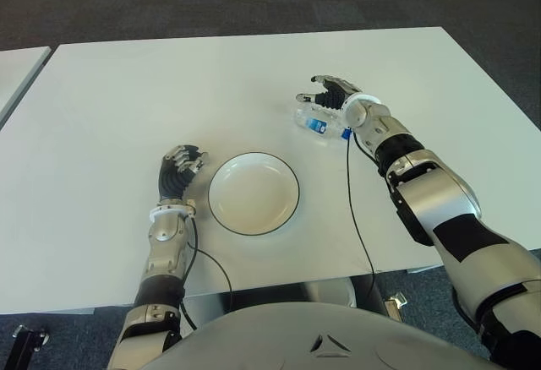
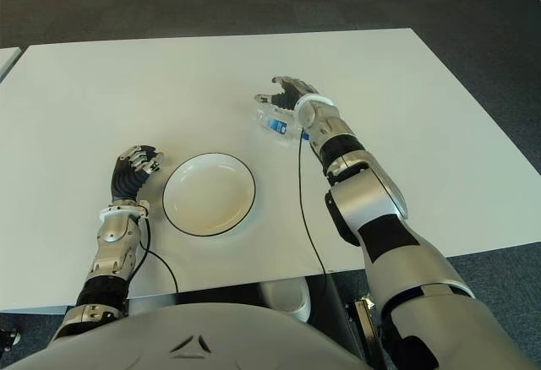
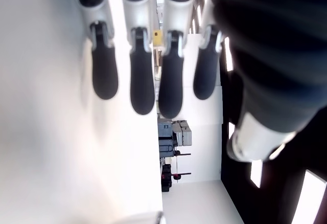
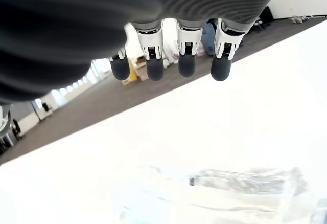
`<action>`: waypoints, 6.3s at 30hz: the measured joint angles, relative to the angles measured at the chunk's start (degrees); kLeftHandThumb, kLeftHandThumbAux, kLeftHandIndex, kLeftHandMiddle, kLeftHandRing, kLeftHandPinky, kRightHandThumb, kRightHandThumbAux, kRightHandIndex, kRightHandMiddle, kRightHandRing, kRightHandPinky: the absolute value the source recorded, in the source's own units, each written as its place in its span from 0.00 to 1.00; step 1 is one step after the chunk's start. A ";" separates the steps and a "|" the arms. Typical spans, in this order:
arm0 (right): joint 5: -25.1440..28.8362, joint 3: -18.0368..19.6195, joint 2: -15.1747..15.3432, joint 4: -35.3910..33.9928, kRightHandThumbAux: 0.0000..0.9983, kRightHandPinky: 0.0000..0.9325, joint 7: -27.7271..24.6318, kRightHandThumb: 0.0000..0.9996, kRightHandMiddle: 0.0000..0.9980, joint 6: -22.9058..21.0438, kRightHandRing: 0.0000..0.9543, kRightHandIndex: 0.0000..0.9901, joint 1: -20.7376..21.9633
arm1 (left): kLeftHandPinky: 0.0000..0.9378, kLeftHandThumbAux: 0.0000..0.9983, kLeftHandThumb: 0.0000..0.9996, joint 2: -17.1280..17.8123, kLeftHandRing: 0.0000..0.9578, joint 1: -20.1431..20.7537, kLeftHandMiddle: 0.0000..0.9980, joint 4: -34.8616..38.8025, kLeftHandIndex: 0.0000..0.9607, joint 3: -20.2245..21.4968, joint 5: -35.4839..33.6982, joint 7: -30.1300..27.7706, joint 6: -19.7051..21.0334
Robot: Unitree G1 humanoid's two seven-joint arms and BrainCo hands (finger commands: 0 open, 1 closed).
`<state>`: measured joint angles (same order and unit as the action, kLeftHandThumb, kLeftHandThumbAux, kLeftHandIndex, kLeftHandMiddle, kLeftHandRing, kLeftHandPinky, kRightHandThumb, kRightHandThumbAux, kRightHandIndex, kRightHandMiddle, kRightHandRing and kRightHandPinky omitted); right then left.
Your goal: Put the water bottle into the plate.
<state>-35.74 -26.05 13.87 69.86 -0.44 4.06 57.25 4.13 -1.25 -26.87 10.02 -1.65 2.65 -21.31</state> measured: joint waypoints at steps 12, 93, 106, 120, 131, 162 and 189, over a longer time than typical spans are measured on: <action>-0.50 -1.63 -1.00 2.19 0.22 0.00 1.04 0.52 0.00 -3.66 0.00 0.00 -0.07 | 0.53 0.72 0.70 -0.12 0.52 -0.25 0.50 1.76 0.45 0.00 -0.09 -0.02 2.24; -7.24 -11.90 -2.11 7.25 0.46 0.24 -0.73 0.64 0.13 -13.87 0.14 0.20 -2.92 | 0.55 0.72 0.71 -0.55 0.54 -0.64 0.53 3.61 0.45 0.15 -0.01 0.50 4.17; -8.63 -13.43 -1.49 7.39 0.71 0.65 3.53 0.71 0.54 -14.31 0.58 0.43 -4.62 | 0.56 0.72 0.71 -0.53 0.56 -0.74 0.55 3.72 0.45 0.19 -0.04 0.66 4.10; -9.39 -13.63 -1.48 7.39 0.72 0.95 4.45 0.70 0.81 -14.31 0.88 0.44 -4.73 | 0.55 0.72 0.71 -0.48 0.55 -0.76 0.54 3.75 0.45 0.25 -0.71 0.60 4.09; -5.30 -6.03 -1.49 7.37 0.73 0.96 5.64 0.69 0.84 -14.76 0.91 0.44 -4.89 | 0.56 0.72 0.71 -0.47 0.56 -0.75 0.55 3.76 0.45 0.25 -1.81 0.40 4.05; 25.67 30.16 -1.94 5.97 0.73 0.86 7.80 0.69 0.78 -11.63 0.83 0.44 -7.65 | 0.57 0.72 0.71 -0.45 0.57 -0.73 0.56 3.78 0.45 0.20 -2.22 0.28 3.57; 44.22 48.88 -4.66 3.90 0.72 0.93 -2.12 0.70 0.85 0.33 0.89 0.44 -10.09 | 0.56 0.72 0.71 -0.48 0.56 -1.01 0.56 4.41 0.45 0.13 -1.71 0.21 4.09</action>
<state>8.49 22.83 9.22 73.76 -2.57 4.39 47.16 3.65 -2.25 -22.45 10.15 -3.36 2.87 -17.22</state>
